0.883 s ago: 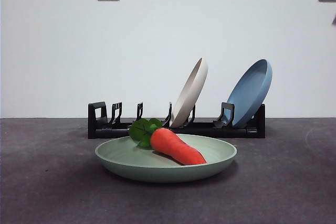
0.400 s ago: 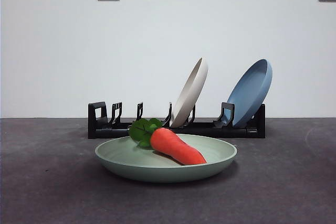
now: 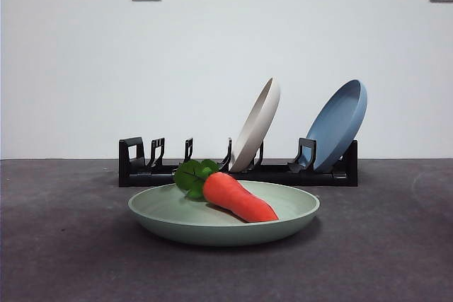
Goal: Take the green plate from the plate rack,put the plate on the table,take the carrot from the table,put the carrot in the plate
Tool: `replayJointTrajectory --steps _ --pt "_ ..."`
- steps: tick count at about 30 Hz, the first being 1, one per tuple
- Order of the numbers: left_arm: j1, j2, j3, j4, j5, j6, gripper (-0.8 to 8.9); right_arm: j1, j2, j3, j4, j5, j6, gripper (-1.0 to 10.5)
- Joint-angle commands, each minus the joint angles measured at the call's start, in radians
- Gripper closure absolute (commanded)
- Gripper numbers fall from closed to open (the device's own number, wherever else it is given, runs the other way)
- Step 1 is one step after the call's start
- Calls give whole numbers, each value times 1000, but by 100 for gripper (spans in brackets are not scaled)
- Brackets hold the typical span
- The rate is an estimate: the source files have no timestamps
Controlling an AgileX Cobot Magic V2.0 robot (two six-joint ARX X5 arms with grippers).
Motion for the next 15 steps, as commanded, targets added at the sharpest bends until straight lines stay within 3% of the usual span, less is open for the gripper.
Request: replayJointTrajectory --steps 1,7,11,15 --pt "-3 1 -5 3 -4 6 817 2 -2 -5 1 3 8 946" --pt "-1 0 -5 6 -5 11 817 2 -2 -5 1 3 8 946" --pt "49 -27 -5 53 -103 127 817 2 -2 -5 1 3 8 946" --pt "184 -92 -20 236 -128 271 817 2 -2 -5 1 3 8 946"
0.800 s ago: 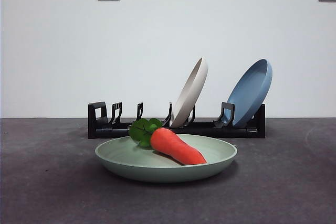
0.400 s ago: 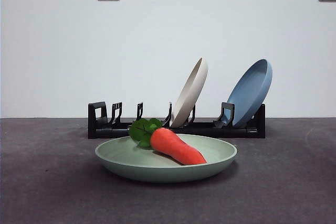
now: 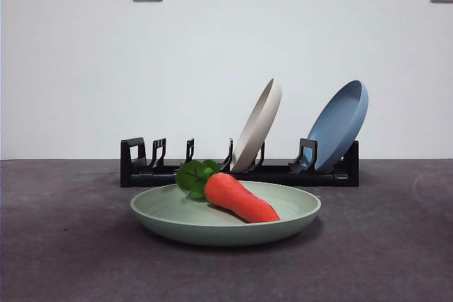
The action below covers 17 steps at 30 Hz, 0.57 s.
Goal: Take the green plate from the plate rack,put the plate on the table,take the carrot from the table,put the carrot in the plate
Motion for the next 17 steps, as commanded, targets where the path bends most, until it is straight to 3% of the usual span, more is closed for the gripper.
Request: replayJointTrajectory --steps 1,4,9,12,17 --pt "117 -66 -35 177 1 167 817 2 -1 -5 2 3 6 946" --pt "272 -162 -127 414 1 214 817 2 -1 -5 2 3 6 946" --pt "499 -351 -346 725 -4 214 817 2 -1 -5 2 3 6 946" --pt "610 -462 -484 814 -8 214 817 2 -1 -5 2 3 6 946" --pt "741 -595 -690 835 -7 212 817 2 -1 -5 2 3 6 946"
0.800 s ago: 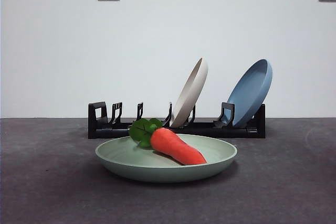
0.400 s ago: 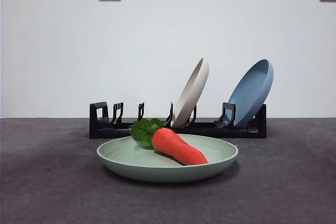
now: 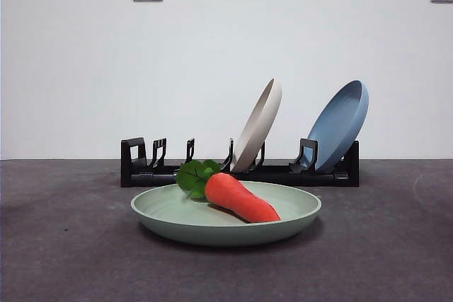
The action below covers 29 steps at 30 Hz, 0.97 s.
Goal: Take the green plate from the plate rack,put the plate on the table,take the carrot from the table,put the carrot in the plate
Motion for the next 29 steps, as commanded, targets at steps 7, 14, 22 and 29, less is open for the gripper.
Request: replayJointTrajectory --steps 7,14,22,29 --pt "145 -168 -328 -6 74 -79 817 2 -1 -5 1 3 6 946" --pt "178 -243 -463 -29 247 -100 817 2 -1 -5 1 3 6 946" --pt "199 -303 -490 -177 320 -103 817 2 -1 -5 1 3 6 946" --pt "204 -309 -490 -267 321 -175 817 2 -1 -5 1 3 6 946"
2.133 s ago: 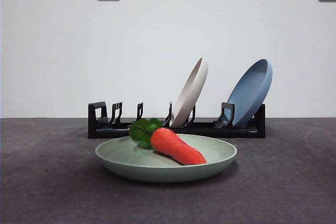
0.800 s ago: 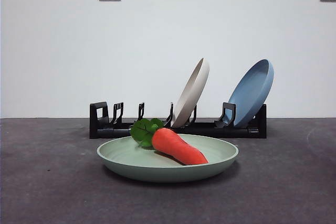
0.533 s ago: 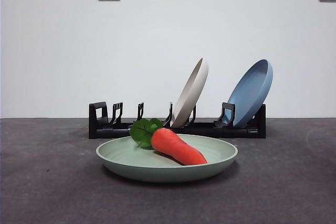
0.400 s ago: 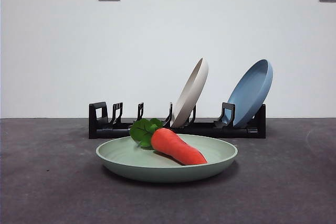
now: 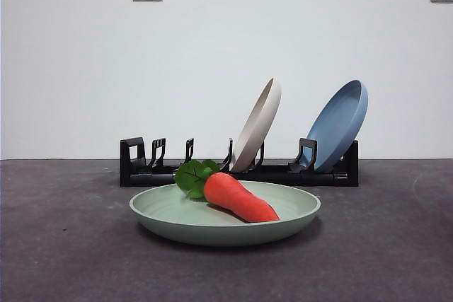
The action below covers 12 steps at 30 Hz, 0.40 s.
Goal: Take the green plate from the plate rack,put the plate on the table,take the carrot from the table,put the carrot in the plate
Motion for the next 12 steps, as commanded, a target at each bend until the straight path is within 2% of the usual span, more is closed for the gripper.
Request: replayJointTrajectory --steps 1,12 --pt "5 -4 -14 -7 -1 -52 817 2 -2 -5 2 3 6 946" --pt "5 -4 -14 -7 -3 -51 817 2 -2 -5 2 3 6 946"
